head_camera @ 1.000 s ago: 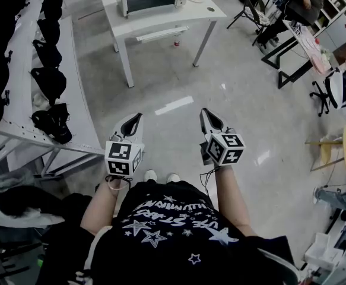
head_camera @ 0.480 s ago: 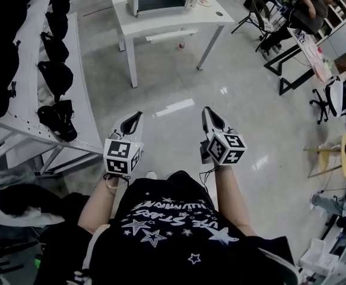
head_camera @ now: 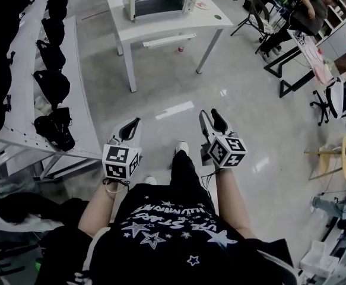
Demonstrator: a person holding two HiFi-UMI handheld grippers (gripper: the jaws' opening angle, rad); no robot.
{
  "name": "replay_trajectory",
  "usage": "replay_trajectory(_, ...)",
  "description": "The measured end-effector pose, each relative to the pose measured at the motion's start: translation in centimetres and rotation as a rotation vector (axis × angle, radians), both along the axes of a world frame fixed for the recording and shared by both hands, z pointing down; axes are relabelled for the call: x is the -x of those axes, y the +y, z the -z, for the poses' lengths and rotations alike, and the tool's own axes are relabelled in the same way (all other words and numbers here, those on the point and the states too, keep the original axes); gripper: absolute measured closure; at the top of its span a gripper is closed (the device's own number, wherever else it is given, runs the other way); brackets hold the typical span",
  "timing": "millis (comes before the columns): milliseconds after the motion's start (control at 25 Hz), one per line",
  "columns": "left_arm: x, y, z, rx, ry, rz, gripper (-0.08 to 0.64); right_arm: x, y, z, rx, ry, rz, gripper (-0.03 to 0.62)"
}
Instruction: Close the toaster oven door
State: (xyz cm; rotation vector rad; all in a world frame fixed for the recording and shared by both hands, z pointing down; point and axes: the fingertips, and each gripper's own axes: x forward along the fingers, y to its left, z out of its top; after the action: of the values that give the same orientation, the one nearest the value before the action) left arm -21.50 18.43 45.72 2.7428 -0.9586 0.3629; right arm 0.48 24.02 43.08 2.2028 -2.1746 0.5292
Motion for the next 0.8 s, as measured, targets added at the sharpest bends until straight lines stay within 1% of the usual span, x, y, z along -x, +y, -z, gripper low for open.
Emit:
replay_trajectory(160, -0.9, -2.2, 0.2, -0.01, -0.016, 0.052, 0.537, -2.2, -2.6, -1.0, 0.013, -0.028, 0.004, 0.378)
replay_trajectory(320, -2.9, -5.0, 0.1, -0.008, -0.04, 0.094, 0.537, -5.5, -6.2, -1.4, 0.014, -0.052, 0.02, 0.344)
replay_trajectory(560, -6.3, -10.0, 1.0, -0.032, -0.056, 0.214, 0.537, -10.4, -13.0, -2.1, 0.021, -0.078, 0.106, 0.331)
replay_trajectory(800, -10.8, -13.6, 2.0, -0.05, -0.076, 0.281, 0.537, -15.4, -19.0, -1.2, 0.006, -0.084, 0.177, 0.33)
